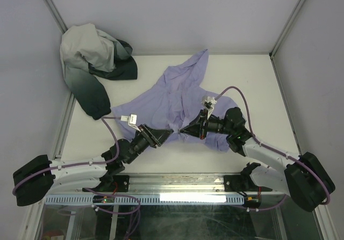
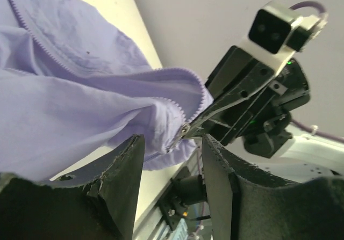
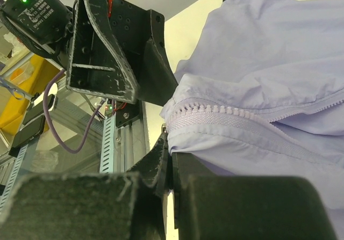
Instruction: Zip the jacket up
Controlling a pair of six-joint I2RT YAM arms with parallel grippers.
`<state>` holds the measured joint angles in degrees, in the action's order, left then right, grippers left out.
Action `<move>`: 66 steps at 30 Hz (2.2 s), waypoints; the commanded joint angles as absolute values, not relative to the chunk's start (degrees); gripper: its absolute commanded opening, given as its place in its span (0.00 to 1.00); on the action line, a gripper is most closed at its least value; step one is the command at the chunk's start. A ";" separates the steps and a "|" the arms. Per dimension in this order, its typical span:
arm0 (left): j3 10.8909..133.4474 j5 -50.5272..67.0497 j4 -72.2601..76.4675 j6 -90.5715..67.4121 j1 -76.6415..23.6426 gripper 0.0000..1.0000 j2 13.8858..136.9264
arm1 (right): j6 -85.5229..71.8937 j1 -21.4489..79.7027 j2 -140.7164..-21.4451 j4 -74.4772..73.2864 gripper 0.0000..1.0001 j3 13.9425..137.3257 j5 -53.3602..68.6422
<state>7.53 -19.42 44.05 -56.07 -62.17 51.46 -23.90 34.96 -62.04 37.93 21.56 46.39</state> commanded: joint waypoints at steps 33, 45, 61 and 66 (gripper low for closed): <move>8.86 -14.93 61.34 -61.16 -61.75 0.00 61.92 | -28.14 34.82 -62.93 47.20 0.00 21.80 48.70; 19.76 -5.16 28.09 -43.68 -61.79 0.00 56.69 | -28.02 33.29 -64.26 38.38 0.00 28.83 48.40; 21.93 -7.54 18.52 -41.09 -61.24 0.00 57.52 | -29.15 28.35 -67.95 37.44 0.00 29.96 51.58; 17.92 -11.00 26.10 -47.75 -60.11 0.20 52.85 | -31.28 28.94 -67.74 41.57 0.00 27.28 51.65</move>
<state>21.04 -9.34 22.22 -42.59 -60.99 56.38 -29.63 29.43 -68.55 33.36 26.41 53.10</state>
